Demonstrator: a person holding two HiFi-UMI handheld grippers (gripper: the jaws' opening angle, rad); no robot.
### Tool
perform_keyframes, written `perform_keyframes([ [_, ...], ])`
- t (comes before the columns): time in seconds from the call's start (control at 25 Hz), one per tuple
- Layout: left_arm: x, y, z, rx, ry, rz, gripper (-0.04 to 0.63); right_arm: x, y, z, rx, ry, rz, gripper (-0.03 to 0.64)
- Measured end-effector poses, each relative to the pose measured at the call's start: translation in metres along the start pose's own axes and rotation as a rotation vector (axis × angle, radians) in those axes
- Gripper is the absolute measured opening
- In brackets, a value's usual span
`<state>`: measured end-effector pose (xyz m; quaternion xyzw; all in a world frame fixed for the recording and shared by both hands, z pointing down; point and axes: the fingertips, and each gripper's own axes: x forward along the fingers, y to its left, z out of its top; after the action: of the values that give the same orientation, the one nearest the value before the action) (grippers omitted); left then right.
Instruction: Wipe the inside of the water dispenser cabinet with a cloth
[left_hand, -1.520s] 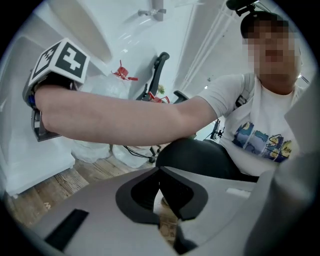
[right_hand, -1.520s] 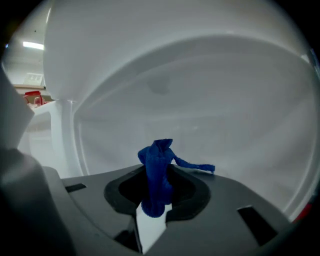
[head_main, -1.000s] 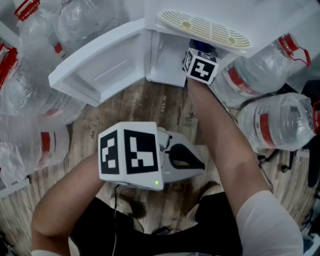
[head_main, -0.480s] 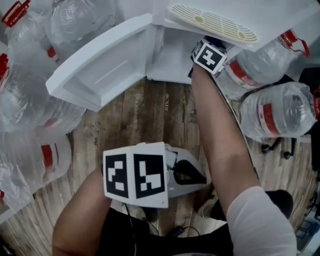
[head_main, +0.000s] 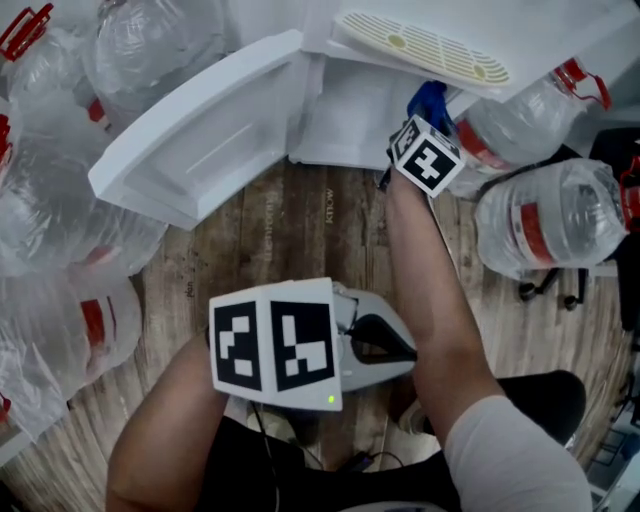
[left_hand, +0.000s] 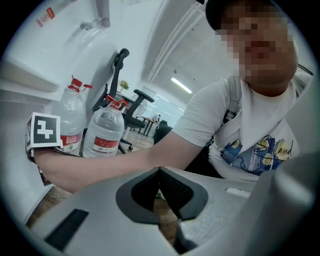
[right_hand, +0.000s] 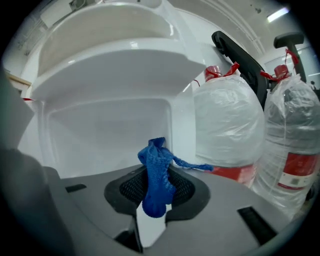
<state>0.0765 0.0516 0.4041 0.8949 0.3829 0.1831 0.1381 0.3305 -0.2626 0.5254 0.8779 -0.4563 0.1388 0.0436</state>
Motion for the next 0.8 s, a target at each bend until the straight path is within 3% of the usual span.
perform_keyframes([
  [0.24,0.004,0.006,0.003,-0.011,-0.009,-0.004,0.003,-0.011,0.018,-0.014,-0.05,0.009,0.081,0.092],
  [0.48,0.001,0.009,0.002,-0.037,-0.016,0.036,0.003,0.036,0.05,-0.024,-0.033,0.07,0.103,0.092],
  [0.64,-0.005,0.009,0.002,-0.051,-0.023,0.082,0.003,0.069,0.075,-0.015,0.007,0.043,0.155,0.091],
  [0.8,-0.009,0.009,-0.002,-0.061,-0.017,0.104,0.003,0.087,0.075,-0.029,0.048,0.099,0.118,0.091],
])
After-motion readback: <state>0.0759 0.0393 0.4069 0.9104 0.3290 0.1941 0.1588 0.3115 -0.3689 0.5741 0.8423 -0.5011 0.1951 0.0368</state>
